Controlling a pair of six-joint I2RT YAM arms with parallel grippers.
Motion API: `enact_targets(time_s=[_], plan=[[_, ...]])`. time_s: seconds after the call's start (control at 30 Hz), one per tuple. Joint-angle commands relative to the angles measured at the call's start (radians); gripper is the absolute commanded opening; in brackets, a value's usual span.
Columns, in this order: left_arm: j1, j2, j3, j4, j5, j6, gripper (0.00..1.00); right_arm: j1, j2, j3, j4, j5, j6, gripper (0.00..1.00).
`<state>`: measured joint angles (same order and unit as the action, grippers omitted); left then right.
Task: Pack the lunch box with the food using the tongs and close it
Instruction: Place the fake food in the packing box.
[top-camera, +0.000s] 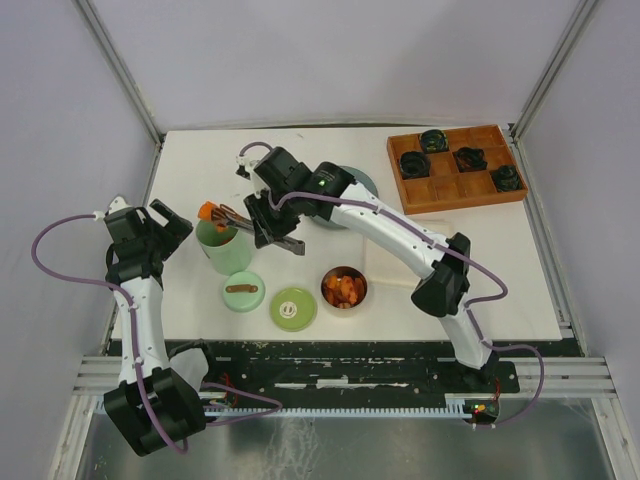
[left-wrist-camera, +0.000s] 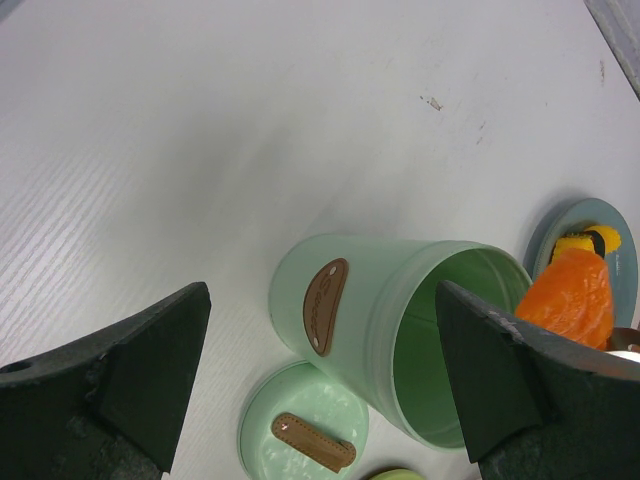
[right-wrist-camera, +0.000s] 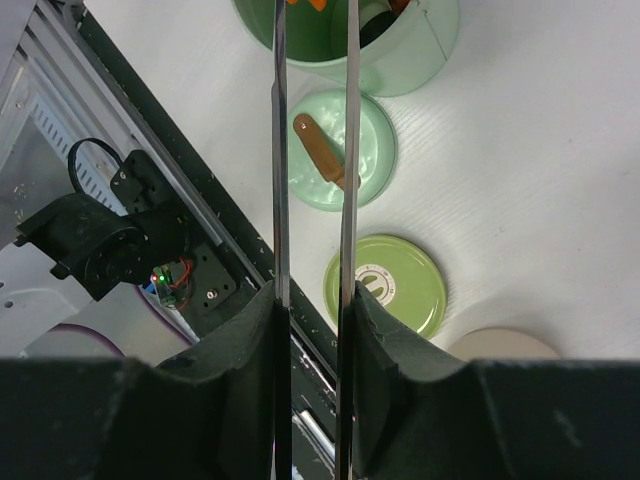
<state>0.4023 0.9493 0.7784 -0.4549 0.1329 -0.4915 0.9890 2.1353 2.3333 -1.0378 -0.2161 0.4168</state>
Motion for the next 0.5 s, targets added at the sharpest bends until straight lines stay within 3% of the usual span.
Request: enact_targets(time_s=[0.0, 0.47], plan=[[0.003, -0.007, 0.005, 0.031, 0.003, -0.022, 0.99, 0.011, 0.01, 0.062, 0.001, 0.009, -0.034, 0.3], [0.003, -0.009, 0.004, 0.03, 0.002, -0.021, 0.99, 0.012, 0.035, 0.073, -0.006, 0.004, -0.014, 0.34]])
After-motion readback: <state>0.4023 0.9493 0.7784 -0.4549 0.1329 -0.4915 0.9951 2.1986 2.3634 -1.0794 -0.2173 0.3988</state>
